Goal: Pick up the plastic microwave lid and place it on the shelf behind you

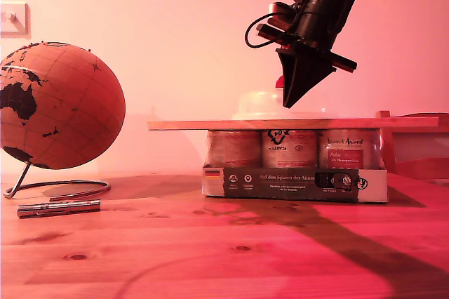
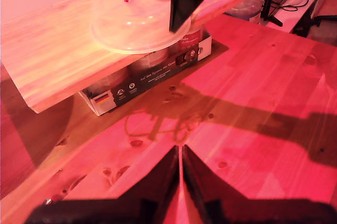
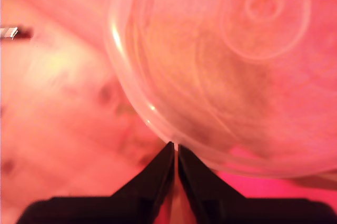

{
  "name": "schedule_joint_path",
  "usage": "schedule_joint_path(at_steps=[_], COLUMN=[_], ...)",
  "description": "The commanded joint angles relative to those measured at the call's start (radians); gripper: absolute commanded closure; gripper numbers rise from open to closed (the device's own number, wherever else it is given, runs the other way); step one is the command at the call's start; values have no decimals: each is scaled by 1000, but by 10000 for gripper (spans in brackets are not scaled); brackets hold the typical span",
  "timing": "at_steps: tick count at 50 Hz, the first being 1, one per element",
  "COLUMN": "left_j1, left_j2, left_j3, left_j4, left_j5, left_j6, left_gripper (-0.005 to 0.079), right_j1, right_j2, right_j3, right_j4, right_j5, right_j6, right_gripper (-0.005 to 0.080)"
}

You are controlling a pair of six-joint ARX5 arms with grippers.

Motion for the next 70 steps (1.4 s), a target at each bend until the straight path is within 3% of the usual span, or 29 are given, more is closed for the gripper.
schedule_joint_path(at_steps=[1,22,38,53,62,70], left_j1=[2,2,2,3,3,3], left_j2=[4,4,4,4,9,24], left_j3=[-20,-20,-20,-20,-20,-20], left_j4=[14,33,30,30,31,46], left_j5=[1,1,1,1,1,1], left_j6=[-4,-6,-6,-3,-3,-3], left_gripper=[764,764,764,764,764,764], right_j1=[0,-4,2,46,60,61], right_j2=[-13,-13,-21,-84,-126,-151], right_j3=[1,1,1,1,1,1], right_j4=[28,174,69,100,127,114], right_j5=[29,113,80,87,163,171], right_j6=[-2,-2,-6,-10,-13,-13], right_gripper=[764,765,765,765,764,764])
